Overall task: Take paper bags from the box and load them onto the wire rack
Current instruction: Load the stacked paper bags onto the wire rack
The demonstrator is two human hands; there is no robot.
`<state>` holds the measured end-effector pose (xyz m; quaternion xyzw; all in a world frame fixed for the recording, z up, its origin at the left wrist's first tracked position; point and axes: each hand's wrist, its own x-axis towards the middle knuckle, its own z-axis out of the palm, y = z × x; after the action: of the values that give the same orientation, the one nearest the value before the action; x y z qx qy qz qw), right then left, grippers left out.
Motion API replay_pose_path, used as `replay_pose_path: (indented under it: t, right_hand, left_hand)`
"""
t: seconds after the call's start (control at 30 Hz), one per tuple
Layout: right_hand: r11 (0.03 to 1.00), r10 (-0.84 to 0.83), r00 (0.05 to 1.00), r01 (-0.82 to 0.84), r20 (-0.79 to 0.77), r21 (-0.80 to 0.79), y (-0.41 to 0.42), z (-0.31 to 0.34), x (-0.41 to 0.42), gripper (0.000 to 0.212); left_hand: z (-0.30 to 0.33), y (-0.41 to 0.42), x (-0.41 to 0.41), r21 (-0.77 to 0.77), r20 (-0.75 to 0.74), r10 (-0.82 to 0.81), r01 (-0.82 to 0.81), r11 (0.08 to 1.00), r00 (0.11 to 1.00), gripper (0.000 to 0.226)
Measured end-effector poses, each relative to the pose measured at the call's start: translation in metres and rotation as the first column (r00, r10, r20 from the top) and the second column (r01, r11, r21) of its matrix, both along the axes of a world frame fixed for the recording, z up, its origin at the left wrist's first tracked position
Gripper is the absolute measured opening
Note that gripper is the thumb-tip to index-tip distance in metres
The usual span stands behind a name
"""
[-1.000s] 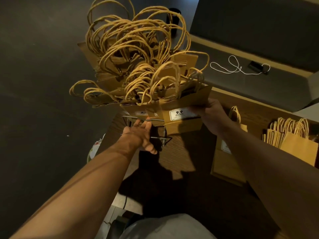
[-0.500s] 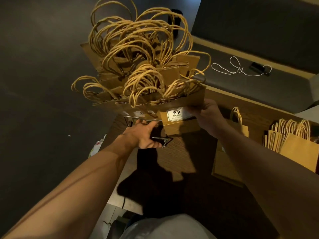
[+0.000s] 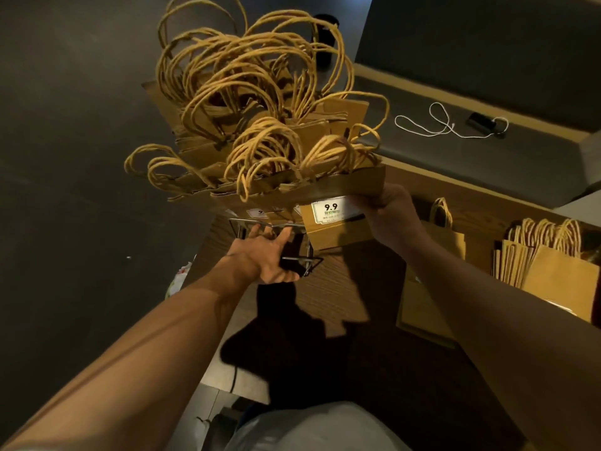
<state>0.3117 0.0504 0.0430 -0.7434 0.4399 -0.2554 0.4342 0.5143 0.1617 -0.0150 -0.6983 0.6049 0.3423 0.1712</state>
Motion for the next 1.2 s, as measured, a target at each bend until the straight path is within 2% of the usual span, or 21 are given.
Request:
replay_pose_path:
  t: [0.13, 0.3, 0.4, 0.47, 0.6, 0.7, 0.77, 0.83, 0.97, 1.07, 1.2]
  right_hand:
    - [0.985, 0.154, 0.960, -0.169, -0.234, -0.043, -0.002, -0.004, -0.001, 0.026]
    - [0.987, 0.014, 0.989, -0.038, -0.149, -0.158, -0.001, 0.002, -0.008, 0.017]
    - [0.946, 0.015, 0.987, -0.067, -0.162, -0.316, -0.002, 0.003, -0.011, 0.020]
    - [0.924, 0.041, 0.984, -0.103, -0.174, -0.367, -0.003, 0.003, -0.012, 0.022]
    - [0.924, 0.055, 0.990, -0.100, -0.131, -0.368, -0.003, -0.001, -0.011, 0.030]
    - [0.927, 0.031, 0.993, -0.071, -0.116, -0.369, 0.000, 0.000, -0.013, 0.025]
    - [0.962, -0.028, 0.996, 0.003, -0.089, -0.272, 0.004, 0.002, -0.011, 0.017]
    - [0.993, -0.080, 0.994, 0.073, -0.080, -0.093, 0.006, -0.001, -0.006, 0.013]
    - [0.985, -0.022, 0.996, 0.037, -0.089, 0.167, 0.008, -0.014, 0.006, 0.010]
    - [0.977, -0.045, 0.987, 0.075, -0.153, 0.198, 0.007, -0.016, 0.009, 0.015]
    - [0.989, -0.063, 0.983, 0.084, -0.173, 0.118, 0.017, -0.017, 0.009, 0.029]
  left_hand:
    - [0.002, 0.000, -0.001, -0.011, 0.003, 0.001, -0.001, 1.000, 1.000, 0.108]
    - [0.001, 0.000, 0.000, -0.014, -0.008, 0.021, -0.021, 1.000, 1.000, 0.104]
    - [0.006, 0.001, 0.000, -0.033, -0.036, -0.002, 0.001, 0.999, 0.999, 0.092]
    - [0.006, 0.001, 0.001, -0.048, -0.077, -0.010, 0.007, 0.999, 0.997, 0.081]
    - [0.004, -0.002, 0.001, -0.024, -0.047, -0.008, 0.007, 1.000, 0.999, 0.094]
    - [0.002, -0.004, 0.000, -0.009, -0.017, 0.013, -0.013, 1.000, 1.000, 0.099]
    - [0.001, -0.004, -0.002, -0.024, -0.016, 0.023, -0.023, 0.999, 1.000, 0.099]
    - [0.001, -0.002, -0.003, -0.046, -0.015, 0.017, -0.018, 0.999, 1.000, 0.097]
    - [0.002, 0.001, 0.002, -0.104, -0.038, 0.042, -0.046, 0.994, 0.998, 0.085]
    - [0.002, 0.003, 0.003, -0.151, -0.050, 0.072, -0.079, 0.985, 0.996, 0.079]
    - [-0.002, 0.001, 0.004, -0.148, -0.112, 0.148, -0.164, 0.975, 0.983, 0.072]
